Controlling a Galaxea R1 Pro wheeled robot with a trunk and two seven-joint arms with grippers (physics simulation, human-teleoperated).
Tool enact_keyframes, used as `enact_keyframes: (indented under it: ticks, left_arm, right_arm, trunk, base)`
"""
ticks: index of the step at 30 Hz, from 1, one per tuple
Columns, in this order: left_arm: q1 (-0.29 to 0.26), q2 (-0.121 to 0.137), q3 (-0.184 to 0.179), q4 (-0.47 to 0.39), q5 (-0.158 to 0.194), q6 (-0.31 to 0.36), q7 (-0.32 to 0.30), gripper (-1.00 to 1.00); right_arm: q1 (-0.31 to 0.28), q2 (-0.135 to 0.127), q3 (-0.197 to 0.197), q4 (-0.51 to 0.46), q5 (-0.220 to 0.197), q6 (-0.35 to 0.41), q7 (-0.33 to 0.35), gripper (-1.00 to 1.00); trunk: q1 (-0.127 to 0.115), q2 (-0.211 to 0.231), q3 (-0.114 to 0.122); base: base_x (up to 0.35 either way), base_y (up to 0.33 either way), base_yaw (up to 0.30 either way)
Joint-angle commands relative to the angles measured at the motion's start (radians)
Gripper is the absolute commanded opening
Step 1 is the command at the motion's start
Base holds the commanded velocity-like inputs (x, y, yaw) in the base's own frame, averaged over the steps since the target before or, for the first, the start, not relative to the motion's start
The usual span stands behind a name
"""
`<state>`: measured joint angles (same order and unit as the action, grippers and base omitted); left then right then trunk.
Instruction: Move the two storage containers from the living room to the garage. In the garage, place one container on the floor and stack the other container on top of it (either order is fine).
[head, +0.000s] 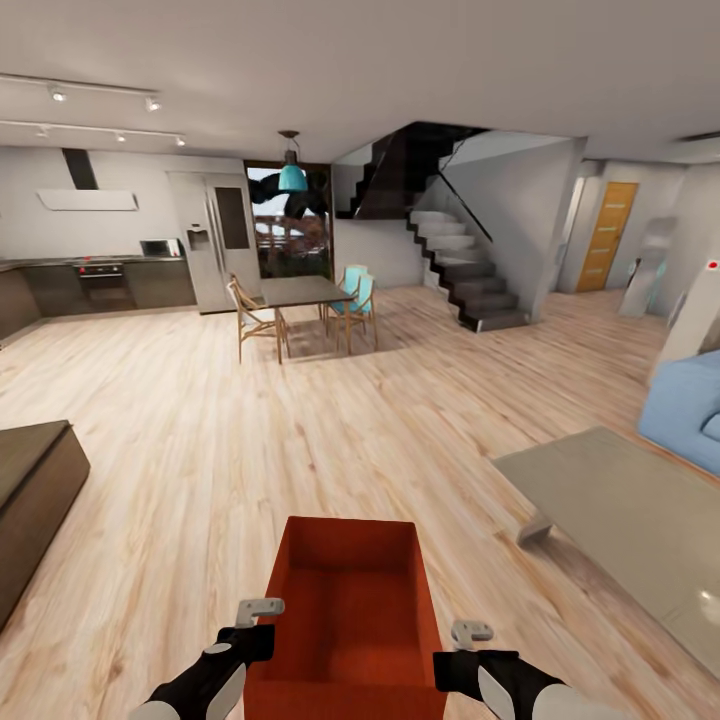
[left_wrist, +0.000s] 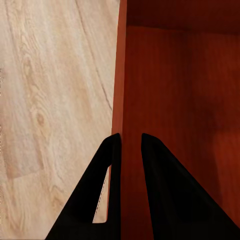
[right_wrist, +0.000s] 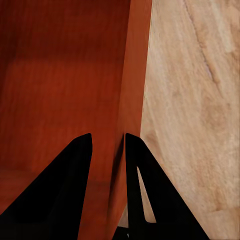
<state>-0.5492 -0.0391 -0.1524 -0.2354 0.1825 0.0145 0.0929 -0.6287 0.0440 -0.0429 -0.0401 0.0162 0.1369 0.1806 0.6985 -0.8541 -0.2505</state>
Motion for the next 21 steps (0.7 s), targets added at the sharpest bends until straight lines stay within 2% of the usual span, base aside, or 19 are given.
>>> enact_keyframes:
  ticks: [1,11,21]
  left_arm:
    - [0.000,0.001,-0.032,0.002,0.026,0.002,0.007,-1.00]
    - [0.000,0.001,-0.032,0.002,0.026,0.002,0.007,-1.00]
    - [0.000,0.001,-0.032,0.002,0.026,0.002,0.007,-1.00]
  right_arm:
    - [-0.001,-0.021,-0.018,-0.059,0.004,-0.031,0.002,-1.00]
    - [-0.001,-0.022,-0.018,-0.060,0.004,-0.031,0.002,-1.00]
    - [0.000,-0.022,-0.020,-0.060,0.004,-0.031,0.003,-1.00]
  trunk:
    - [0.001,-0.001,-0.002]
    - [0.001,-0.001,-0.006]
    - [0.001,-0.001,-0.007]
  base:
    - [0.334,0.075,0.095]
    - [0.334,0.075,0.159]
    - [0.334,0.075,0.027]
